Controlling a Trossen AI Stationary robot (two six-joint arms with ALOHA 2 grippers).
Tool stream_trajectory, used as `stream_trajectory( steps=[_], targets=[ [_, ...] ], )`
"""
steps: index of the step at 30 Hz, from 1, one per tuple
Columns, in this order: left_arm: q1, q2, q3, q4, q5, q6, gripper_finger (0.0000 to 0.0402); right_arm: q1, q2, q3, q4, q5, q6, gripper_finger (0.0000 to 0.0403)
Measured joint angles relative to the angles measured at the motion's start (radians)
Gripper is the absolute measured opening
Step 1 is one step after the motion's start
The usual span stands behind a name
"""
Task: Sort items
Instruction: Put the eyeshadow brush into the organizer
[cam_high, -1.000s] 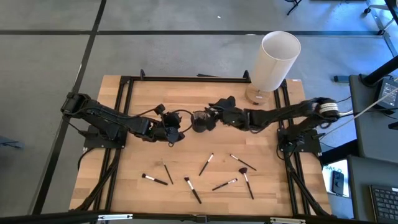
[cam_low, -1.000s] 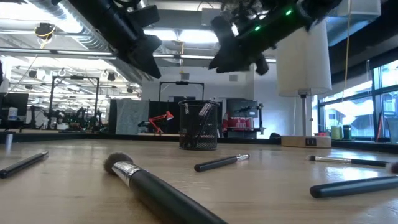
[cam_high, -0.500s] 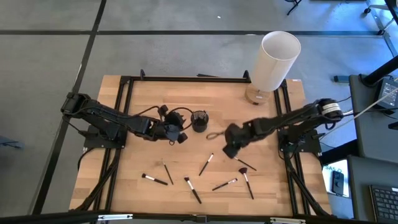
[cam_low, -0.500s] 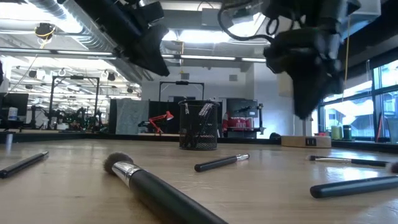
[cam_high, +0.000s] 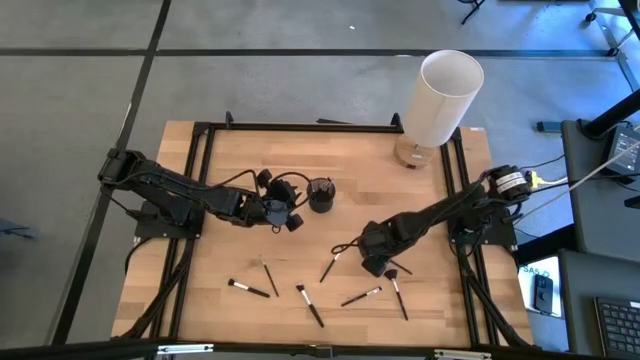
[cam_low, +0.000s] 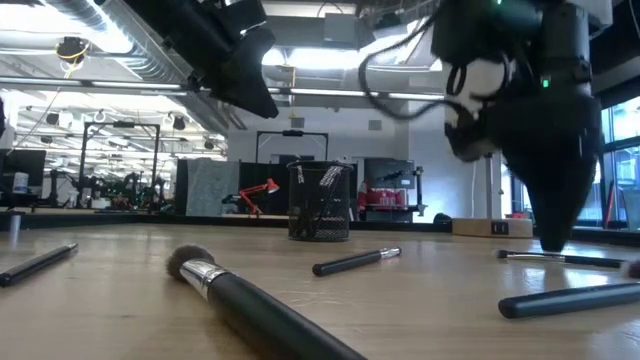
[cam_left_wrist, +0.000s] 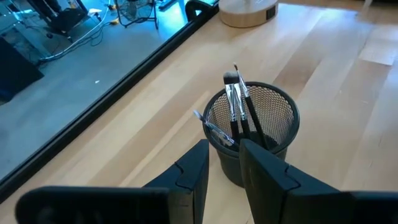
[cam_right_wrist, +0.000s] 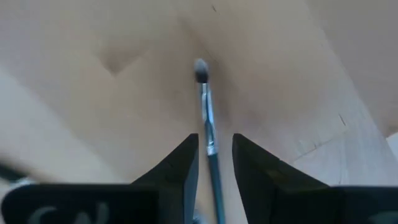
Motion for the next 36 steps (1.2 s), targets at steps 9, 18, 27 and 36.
stream_trajectory(
  steps=[9,18,27,36],
  targets=[
    [0.000,0.000,0.000,0.000,0.000,0.014,0.0086,-0.001,0.105,0.005,-0.011,-0.054,-0.065,0.0081],
    [0.000,0.000,0.000,-0.001,0.000,0.015,0.0086,-0.025,0.116,0.005,-0.028,-0.053,-0.053,0.0013],
    [0.000,0.000,0.000,-0.010,0.000,0.032,0.0086,-0.038,0.017,-0.002,-0.019,0.048,-0.011,0.0012],
    [0.001,0.000,0.000,-0.010,-0.004,0.031,0.0086,-0.087,-0.306,-0.005,0.041,0.450,-0.069,0.0002]
  ],
)
